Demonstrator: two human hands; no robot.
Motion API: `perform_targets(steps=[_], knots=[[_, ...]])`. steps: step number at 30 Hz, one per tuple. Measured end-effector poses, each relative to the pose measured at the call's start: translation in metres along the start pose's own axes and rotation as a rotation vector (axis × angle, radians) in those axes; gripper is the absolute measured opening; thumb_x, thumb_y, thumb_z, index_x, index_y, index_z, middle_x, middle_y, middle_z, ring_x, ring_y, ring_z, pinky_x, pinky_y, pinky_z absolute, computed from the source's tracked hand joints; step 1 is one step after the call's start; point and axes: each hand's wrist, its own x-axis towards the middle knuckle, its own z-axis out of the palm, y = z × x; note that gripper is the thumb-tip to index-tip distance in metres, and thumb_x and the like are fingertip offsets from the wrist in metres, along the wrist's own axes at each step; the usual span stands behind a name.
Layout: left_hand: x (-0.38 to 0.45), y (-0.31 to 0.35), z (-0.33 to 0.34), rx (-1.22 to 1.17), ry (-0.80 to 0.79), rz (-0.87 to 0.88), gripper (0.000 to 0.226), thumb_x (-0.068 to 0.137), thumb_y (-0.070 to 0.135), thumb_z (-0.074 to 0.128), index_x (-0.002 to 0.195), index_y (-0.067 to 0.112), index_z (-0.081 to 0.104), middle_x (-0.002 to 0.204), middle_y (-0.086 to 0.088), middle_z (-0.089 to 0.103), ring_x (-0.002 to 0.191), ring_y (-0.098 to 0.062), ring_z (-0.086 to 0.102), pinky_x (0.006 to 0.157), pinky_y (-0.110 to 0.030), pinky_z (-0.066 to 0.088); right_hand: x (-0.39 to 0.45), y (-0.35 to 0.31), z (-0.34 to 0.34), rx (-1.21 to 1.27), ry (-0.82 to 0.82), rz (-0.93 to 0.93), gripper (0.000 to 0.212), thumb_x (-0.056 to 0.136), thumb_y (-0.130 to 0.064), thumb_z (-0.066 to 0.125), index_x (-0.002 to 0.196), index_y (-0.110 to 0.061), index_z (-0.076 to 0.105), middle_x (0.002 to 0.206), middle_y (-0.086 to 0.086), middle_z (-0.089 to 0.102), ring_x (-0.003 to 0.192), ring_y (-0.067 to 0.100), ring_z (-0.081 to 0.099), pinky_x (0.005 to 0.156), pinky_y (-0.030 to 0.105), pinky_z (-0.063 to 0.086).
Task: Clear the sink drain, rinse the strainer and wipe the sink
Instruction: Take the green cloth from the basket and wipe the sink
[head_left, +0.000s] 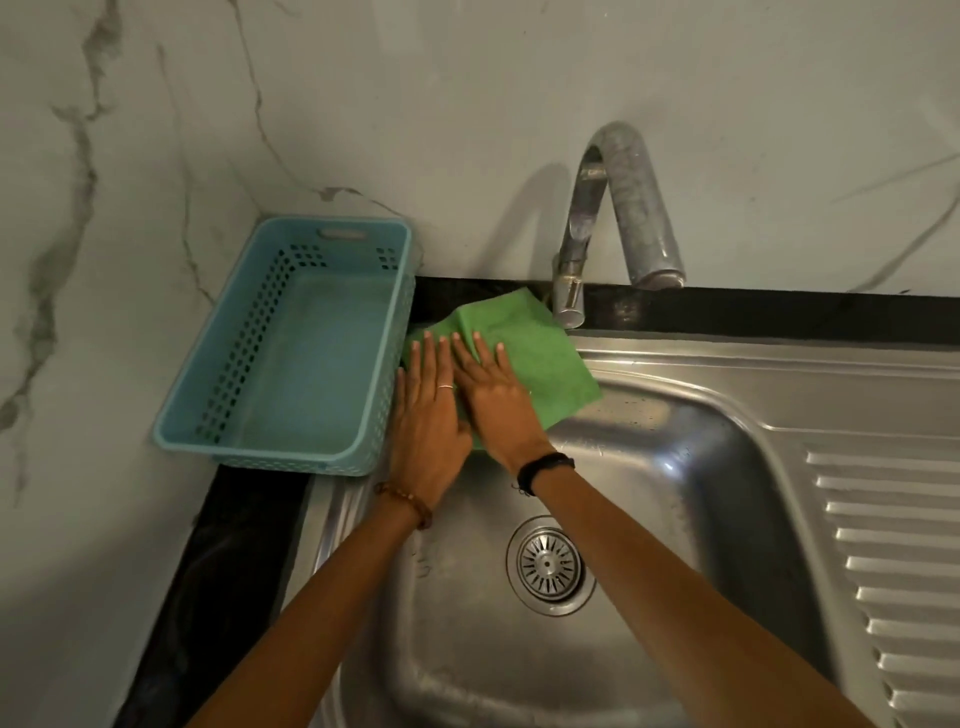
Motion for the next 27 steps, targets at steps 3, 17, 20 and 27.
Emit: perform_targets(steps=[3,17,20,27], knots=[[0.011,0.001,0.011,-0.04,-0.036,0.007,0.09,0.077,0.009,0.052,0.146,0.009,-0.006,0.156,-0.014,-0.007,0.144,-0.025,-0.009,0.114,-0.036,-0.01,-0.005,0.01,-0.001,-0.028,0.039,-0.061,0.055,0.093,-0.006,0.045,0.144,-0.009,0.025,0.154,0.008,0.024,0.144,0.026,0.017,0.116,0.035,-0.001],[0.031,-0.003,0.031,0.132,-0.25,0.096,0.114,0.071,0.018,0.067,0.143,0.016,-0.021,0.154,-0.009,-0.022,0.142,-0.026,-0.019,0.107,-0.044,-0.017,-0.117,0.13,-0.067,-0.161,0.101,0.424,0.072,0.082,0.02,0.044,0.145,-0.013,0.028,0.156,0.004,0.02,0.139,0.031,0.029,0.115,0.037,0.019],[0.032,-0.002,0.032,0.14,-0.269,0.091,0.116,0.07,0.023,0.067,0.141,0.017,-0.025,0.15,-0.007,-0.03,0.138,-0.025,-0.026,0.107,-0.047,-0.019,-0.119,0.128,-0.07,-0.083,0.154,0.575,0.058,0.084,0.014,0.047,0.138,-0.004,0.041,0.15,0.012,0.034,0.132,0.035,0.041,0.108,0.044,0.038],[0.035,-0.003,0.034,0.119,-0.324,0.102,0.121,0.068,0.025,0.067,0.131,0.021,-0.037,0.136,-0.004,-0.044,0.126,-0.025,-0.039,0.103,-0.05,-0.024,-0.068,0.065,-0.044,-0.07,0.122,0.509,0.049,0.087,0.008,0.048,0.134,-0.003,0.043,0.138,0.016,0.044,0.127,0.034,0.04,0.109,0.04,0.036]])
